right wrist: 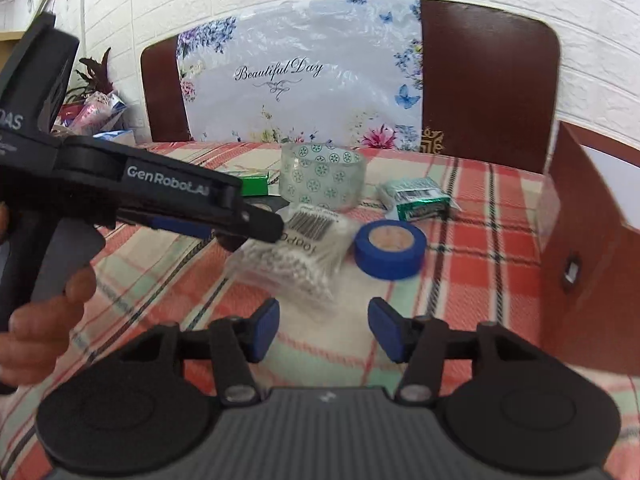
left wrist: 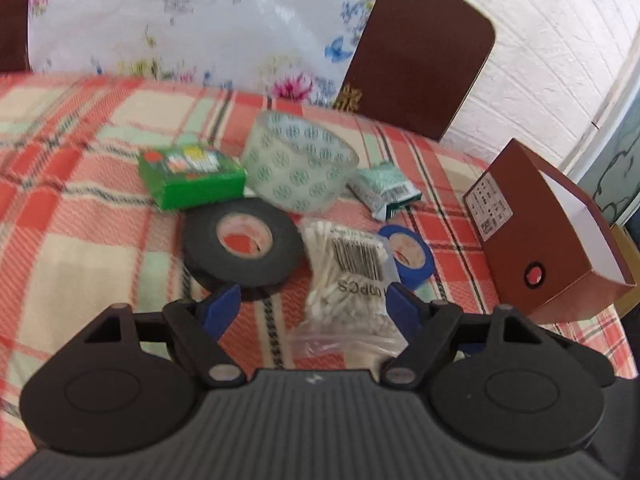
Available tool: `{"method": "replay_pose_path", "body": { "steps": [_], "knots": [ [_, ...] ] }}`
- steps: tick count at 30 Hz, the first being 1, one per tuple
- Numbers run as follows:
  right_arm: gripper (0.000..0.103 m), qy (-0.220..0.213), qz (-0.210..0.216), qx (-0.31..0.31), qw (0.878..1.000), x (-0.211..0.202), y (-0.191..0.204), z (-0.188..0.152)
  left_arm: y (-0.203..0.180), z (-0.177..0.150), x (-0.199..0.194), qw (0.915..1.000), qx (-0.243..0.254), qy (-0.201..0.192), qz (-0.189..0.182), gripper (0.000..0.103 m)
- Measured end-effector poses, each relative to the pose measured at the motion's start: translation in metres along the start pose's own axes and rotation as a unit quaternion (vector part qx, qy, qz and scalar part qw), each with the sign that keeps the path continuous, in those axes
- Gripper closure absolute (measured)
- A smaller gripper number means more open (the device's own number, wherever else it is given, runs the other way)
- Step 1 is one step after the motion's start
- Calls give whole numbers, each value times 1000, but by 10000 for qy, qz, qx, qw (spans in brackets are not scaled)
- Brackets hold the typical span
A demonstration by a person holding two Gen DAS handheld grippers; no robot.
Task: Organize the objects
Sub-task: 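Drop the cotton swab bag into the brown box with the left gripper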
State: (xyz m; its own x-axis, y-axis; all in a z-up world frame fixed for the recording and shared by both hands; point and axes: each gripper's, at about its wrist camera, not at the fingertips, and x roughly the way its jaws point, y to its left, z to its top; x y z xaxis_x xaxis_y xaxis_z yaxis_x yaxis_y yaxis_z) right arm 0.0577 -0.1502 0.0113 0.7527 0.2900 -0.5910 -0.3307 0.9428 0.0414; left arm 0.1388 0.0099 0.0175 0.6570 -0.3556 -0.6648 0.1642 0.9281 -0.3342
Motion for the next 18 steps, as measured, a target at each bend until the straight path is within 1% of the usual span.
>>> {"method": "replay_pose_path", "body": {
  "steps": [1,2,3,4,5,6,7,8,9,11,12,15,18],
  "knots": [
    [51,22,39,-41,10000,9,1,2,1,-1,7,9999,2,116,99,26],
    [52,65,89,-80,9999,20,2,5,-2,-5,7,9998,112,18,163,35],
    [66,134,127,-96,9998,29,3,6,-5,-8,5,9994,302,-51,132,60],
    [74,247,198,-105,9994,40,4,7,-8,-9,1,9992,385,-27,79,62],
    [81,157,178,-115,9997,41,7,8,-9,-8,-6,9993,373,-31,98,67],
    [84,144,94,-155,9997,40,10,8,-11,-8,-14,9993,364,-61,91,70],
    [85,71,71,-165,9998,34,11,7,-15,-8,-26,9992,370,-161,25,70],
    [85,-55,71,-167,9998,25,12,5,-21,-10,-40,9986,409,-326,-81,70],
    [85,-147,-47,-187,9997,11,14,2,-27,-13,-55,9973,488,-516,-177,70],
    [86,-745,-239,-388,9962,-27,22,-5,-48,-17,-84,9914,771,-994,-375,70],
    [86,-1036,-339,-487,9928,-45,25,-9,-60,-16,-91,9879,924,-1160,-450,70],
    [86,-1617,-665,-633,9826,-82,18,-15,-103,-5,-95,9788,1278,-1418,-739,70],
    [86,-1856,-1141,-462,9749,-101,-11,-10,-150,8,-82,9710,1587,-1458,-1031,70]
  ]
}}
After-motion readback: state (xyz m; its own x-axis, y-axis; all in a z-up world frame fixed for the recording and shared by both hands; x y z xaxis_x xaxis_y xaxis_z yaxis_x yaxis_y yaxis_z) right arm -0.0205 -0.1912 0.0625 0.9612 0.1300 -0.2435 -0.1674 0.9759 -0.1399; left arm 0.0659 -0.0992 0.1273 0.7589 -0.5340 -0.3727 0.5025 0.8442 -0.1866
